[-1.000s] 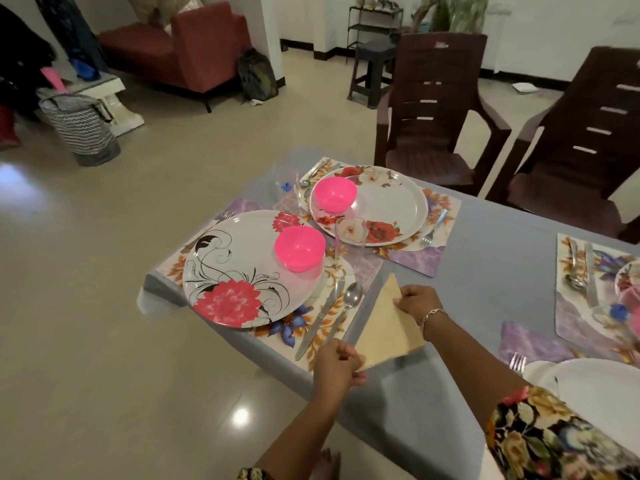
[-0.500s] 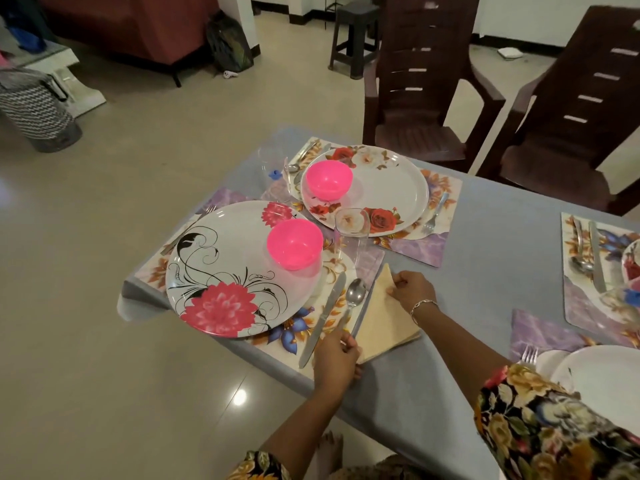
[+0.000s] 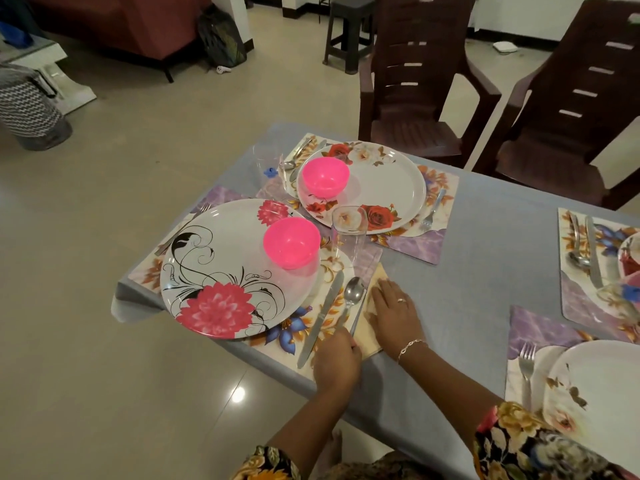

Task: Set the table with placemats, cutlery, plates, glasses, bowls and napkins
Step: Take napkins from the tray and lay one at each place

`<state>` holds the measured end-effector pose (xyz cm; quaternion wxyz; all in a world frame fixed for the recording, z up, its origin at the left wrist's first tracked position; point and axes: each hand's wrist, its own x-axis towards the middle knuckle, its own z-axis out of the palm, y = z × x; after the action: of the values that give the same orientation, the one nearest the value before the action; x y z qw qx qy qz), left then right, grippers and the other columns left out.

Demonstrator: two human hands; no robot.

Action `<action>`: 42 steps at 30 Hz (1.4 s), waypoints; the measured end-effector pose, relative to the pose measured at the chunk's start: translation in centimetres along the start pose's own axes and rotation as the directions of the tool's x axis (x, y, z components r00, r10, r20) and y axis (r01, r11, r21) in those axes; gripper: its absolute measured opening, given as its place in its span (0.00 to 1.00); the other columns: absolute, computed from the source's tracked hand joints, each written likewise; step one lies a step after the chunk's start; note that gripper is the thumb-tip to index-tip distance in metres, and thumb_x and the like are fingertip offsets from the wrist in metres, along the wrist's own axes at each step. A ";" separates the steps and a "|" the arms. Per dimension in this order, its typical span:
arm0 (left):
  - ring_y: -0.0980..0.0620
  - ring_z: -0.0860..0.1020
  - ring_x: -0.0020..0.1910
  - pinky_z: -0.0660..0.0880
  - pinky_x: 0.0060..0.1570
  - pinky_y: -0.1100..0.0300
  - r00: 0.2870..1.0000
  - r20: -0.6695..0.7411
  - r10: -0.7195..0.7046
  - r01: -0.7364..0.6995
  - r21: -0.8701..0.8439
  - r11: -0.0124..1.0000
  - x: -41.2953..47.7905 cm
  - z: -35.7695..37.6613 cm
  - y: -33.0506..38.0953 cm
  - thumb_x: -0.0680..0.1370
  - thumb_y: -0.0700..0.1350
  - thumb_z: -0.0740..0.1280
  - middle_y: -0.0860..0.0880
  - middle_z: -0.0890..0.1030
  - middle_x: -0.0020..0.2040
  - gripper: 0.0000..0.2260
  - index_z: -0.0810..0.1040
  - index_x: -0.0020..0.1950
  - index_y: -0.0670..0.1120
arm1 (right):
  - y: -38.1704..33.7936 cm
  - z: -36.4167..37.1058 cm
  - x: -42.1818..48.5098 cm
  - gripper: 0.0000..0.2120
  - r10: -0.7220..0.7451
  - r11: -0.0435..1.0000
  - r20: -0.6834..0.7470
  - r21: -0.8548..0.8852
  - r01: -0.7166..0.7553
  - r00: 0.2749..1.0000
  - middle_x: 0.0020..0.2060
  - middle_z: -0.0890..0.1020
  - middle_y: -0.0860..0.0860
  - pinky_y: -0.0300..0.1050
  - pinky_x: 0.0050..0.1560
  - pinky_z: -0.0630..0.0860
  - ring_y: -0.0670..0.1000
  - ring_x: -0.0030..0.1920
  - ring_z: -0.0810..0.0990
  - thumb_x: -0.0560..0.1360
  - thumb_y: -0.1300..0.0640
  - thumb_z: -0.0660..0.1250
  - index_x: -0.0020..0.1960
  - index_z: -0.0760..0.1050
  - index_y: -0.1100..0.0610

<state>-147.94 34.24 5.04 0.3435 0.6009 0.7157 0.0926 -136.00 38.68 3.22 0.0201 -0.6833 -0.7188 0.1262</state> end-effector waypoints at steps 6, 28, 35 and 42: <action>0.51 0.78 0.54 0.75 0.54 0.61 0.999 0.049 0.021 -0.026 0.102 0.994 0.0 -0.3 0.0 0.81 0.46 0.59 0.47 0.79 0.54 0.09 0.74 0.58 0.45 | 1.8 0.9 -0.2 0.54 0.049 0.992 0.152 -0.124 -0.030 0.987 0.68 0.30 0.50 0.57 0.71 0.34 0.51 0.69 0.28 0.51 0.32 0.09 0.72 0.30 0.55; 0.51 0.77 0.58 0.71 0.56 0.63 0.951 0.162 0.264 -0.309 0.429 0.849 -0.3 -2.3 0.2 0.82 0.53 0.54 0.47 0.79 0.58 0.16 0.73 0.63 0.46 | 3.7 0.4 -4.7 0.33 0.276 0.961 -0.027 0.013 -0.276 0.961 0.62 0.76 0.61 0.67 0.58 0.68 0.64 0.61 0.75 0.78 0.37 0.37 0.65 0.67 0.57; 0.46 0.79 0.49 0.65 0.40 0.59 0.786 0.187 0.589 -0.604 0.438 0.666 -1.4 0.0 3.4 0.82 0.53 0.50 0.46 0.80 0.50 0.17 0.74 0.53 0.45 | 6.5 -1.0 -10.9 0.27 0.234 0.970 -0.255 0.130 -0.207 0.938 0.51 0.81 0.59 0.50 0.46 0.79 0.59 0.47 0.82 0.79 0.39 0.41 0.57 0.70 0.55; 0.53 0.77 0.42 0.70 0.39 0.64 0.553 0.238 0.798 -0.818 0.337 0.466 -7.5 6.6 8.9 0.80 0.51 0.55 0.53 0.79 0.40 0.15 0.78 0.42 0.48 | 11.9 -2.0 -20.4 0.15 0.290 0.957 -0.432 0.107 -0.271 0.854 0.50 0.82 0.55 0.43 0.44 0.79 0.53 0.48 0.82 0.76 0.45 0.52 0.54 0.72 0.52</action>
<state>-136.53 27.74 7.84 0.1408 0.9265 0.3403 0.0773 -122.58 19.21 5.59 0.1787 -0.7909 -0.5851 -0.0160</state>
